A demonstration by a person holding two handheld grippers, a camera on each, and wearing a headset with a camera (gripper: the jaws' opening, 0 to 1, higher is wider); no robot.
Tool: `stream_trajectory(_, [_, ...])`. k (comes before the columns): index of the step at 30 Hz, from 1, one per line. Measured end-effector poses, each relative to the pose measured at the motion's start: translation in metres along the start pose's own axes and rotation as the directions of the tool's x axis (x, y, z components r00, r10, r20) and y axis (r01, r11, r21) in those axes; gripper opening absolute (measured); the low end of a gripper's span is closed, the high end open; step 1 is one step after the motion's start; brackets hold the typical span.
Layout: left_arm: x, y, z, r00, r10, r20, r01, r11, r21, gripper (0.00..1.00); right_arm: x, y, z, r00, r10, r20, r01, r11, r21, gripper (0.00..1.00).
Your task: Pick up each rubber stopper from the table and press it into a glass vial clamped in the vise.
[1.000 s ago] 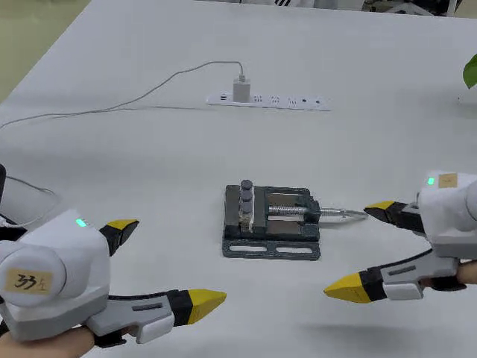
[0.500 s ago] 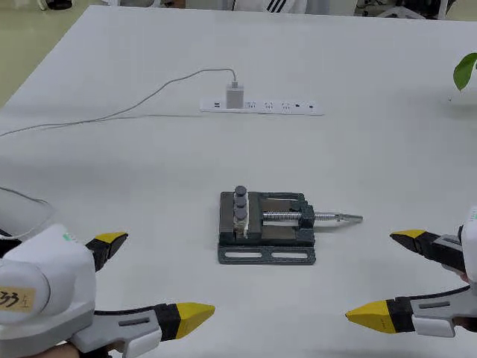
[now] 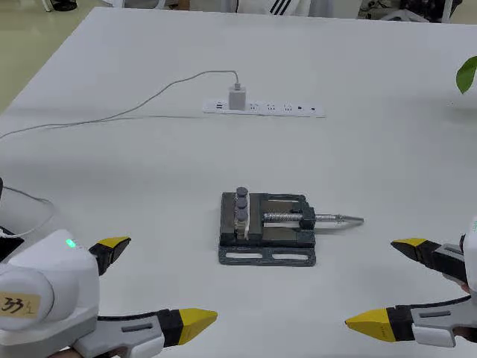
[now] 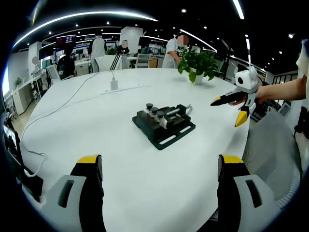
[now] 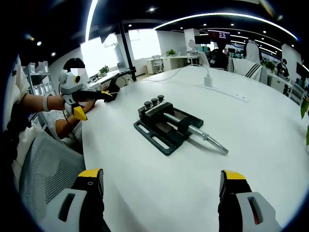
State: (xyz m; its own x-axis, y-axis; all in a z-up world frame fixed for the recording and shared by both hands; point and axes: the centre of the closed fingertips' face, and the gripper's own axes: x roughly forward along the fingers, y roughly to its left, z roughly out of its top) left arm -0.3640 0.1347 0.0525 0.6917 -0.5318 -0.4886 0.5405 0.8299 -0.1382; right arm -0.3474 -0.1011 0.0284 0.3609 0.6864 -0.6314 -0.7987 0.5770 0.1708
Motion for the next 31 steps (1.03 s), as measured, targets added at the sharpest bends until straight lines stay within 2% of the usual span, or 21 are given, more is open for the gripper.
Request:
stream_trajectory(16, [0.0009, 0.0013, -0.0012, 1.0, -0.006, 0.003, 0.006, 1.0, 0.001, 0.99, 0.0003, 0.003, -0.0034, 0.9999, -0.01, 0.008, 0.01, 1.0, 0.018, 0.99])
stream_trajectory(22, [-0.0015, 0.0028, -0.0011, 1.0, 0.0, 0.004, 0.0, 1.0, 0.004, 0.99, 0.0008, 0.0045, -0.0018, 0.999, -0.013, 0.043, 0.011, 0.999, 0.051, 0.99])
stream_trajectory(24, [-0.0016, 0.0013, -0.0033, 1.0, -0.002, -0.004, 0.002, 1.0, 0.009, 0.99, -0.0004, 0.0041, -0.0018, 0.9986, -0.02, 0.05, 0.017, 0.998, 0.057, 0.99])
stream_trajectory(31, [-0.0015, -0.0036, -0.005, 1.0, -0.008, 0.005, 0.008, 1.0, -0.003, 0.99, -0.0057, 0.0046, -0.0045, 0.9984, -0.031, 0.048, 0.027, 0.997, 0.066, 0.99])
